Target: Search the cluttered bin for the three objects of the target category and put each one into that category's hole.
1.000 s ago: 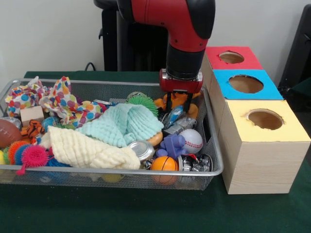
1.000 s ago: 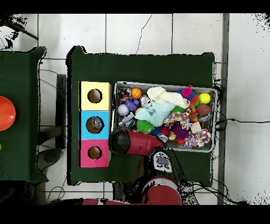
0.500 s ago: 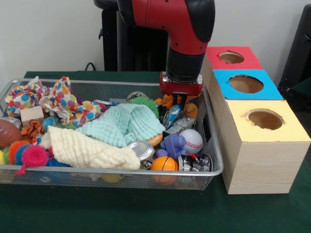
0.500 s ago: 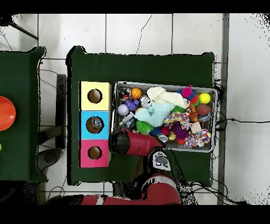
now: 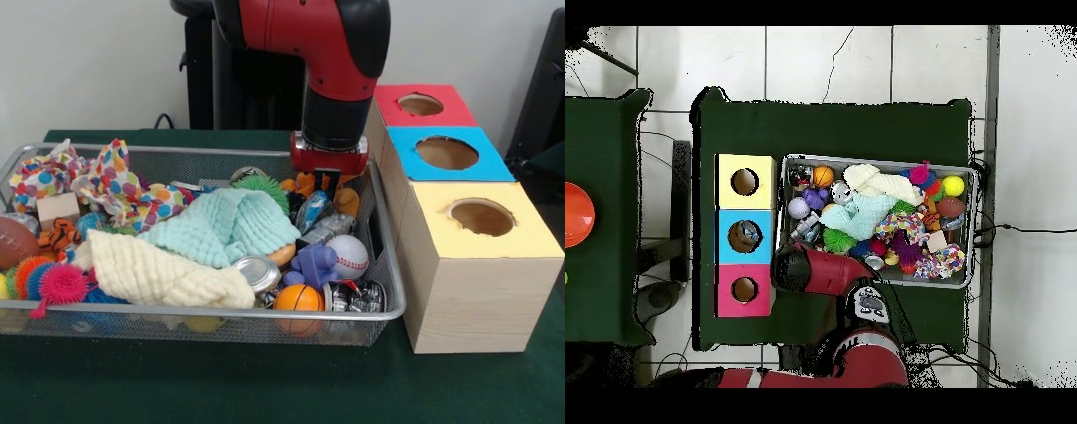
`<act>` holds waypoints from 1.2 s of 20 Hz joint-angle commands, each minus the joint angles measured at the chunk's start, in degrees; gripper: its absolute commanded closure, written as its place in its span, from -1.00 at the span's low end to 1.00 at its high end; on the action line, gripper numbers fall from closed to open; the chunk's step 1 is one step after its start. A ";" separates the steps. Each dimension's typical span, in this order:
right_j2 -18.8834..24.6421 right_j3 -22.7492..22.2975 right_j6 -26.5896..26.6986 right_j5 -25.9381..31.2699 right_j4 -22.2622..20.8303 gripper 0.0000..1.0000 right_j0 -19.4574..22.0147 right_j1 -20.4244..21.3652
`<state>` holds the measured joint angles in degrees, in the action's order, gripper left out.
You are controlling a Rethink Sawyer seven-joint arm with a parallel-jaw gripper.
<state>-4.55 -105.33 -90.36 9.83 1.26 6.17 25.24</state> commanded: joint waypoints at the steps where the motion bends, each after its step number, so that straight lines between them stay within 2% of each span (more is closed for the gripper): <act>1: 3.14 1.18 -8.44 2.56 0.41 1.00 0.32 1.77; 12: 3.61 0.87 -7.82 4.93 0.54 1.00 1.24 3.84; 13: 3.61 1.06 -7.65 5.78 0.66 -1.00 1.25 4.06; 18: 3.48 1.55 -6.66 8.54 0.52 -1.00 1.31 4.78; 24: 3.40 1.83 -6.59 8.13 0.10 -1.00 1.37 4.53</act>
<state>-4.57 -105.35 -90.36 12.42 1.25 6.17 29.77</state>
